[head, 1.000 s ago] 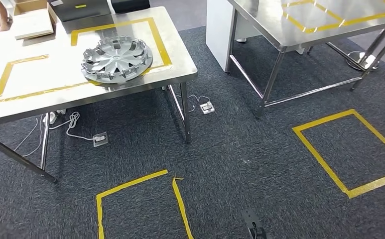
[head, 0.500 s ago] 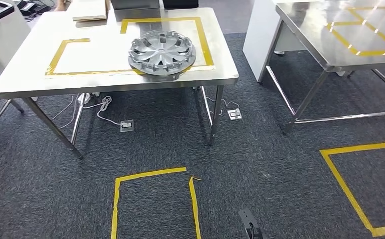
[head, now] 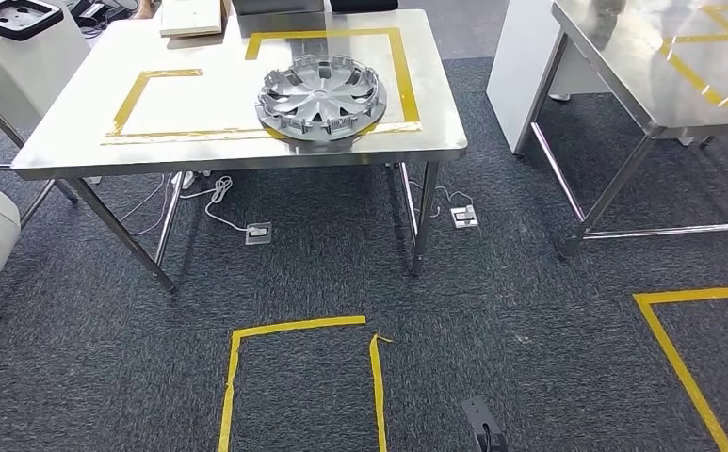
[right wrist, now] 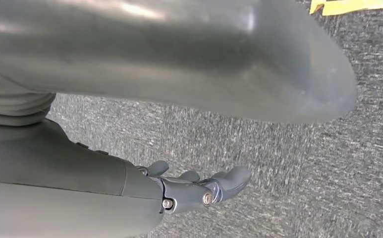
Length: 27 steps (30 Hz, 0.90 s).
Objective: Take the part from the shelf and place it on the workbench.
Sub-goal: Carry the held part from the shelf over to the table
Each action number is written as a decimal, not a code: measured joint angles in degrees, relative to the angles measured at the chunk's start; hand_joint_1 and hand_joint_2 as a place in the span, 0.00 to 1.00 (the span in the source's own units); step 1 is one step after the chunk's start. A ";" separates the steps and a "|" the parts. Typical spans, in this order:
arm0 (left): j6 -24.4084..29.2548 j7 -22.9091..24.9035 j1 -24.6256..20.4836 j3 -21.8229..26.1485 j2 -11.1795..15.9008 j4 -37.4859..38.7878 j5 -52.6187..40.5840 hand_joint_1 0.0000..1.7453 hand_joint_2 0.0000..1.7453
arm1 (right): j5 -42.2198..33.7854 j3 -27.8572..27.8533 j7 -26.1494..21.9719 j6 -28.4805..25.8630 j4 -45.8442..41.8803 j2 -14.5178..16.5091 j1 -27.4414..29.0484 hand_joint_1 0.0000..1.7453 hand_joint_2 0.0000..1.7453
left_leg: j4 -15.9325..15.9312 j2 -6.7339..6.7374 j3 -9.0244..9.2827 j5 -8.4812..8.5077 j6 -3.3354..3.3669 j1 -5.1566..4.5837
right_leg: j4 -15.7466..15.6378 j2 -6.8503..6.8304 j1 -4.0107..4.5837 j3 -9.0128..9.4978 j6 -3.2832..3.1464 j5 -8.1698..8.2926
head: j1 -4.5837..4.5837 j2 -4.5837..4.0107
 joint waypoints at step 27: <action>-1.40 -0.01 -1.57 -0.25 -2.92 1.28 -1.95 1.00 1.00 | 0.16 -0.33 0.63 -0.46 0.02 0.78 -0.19 0.00 0.00 | -0.02 -0.09 0.85 -1.33 -2.71 1.26 | 0.45 0.13 -0.69 -0.62 -0.03 -0.01 | 0.80 0.00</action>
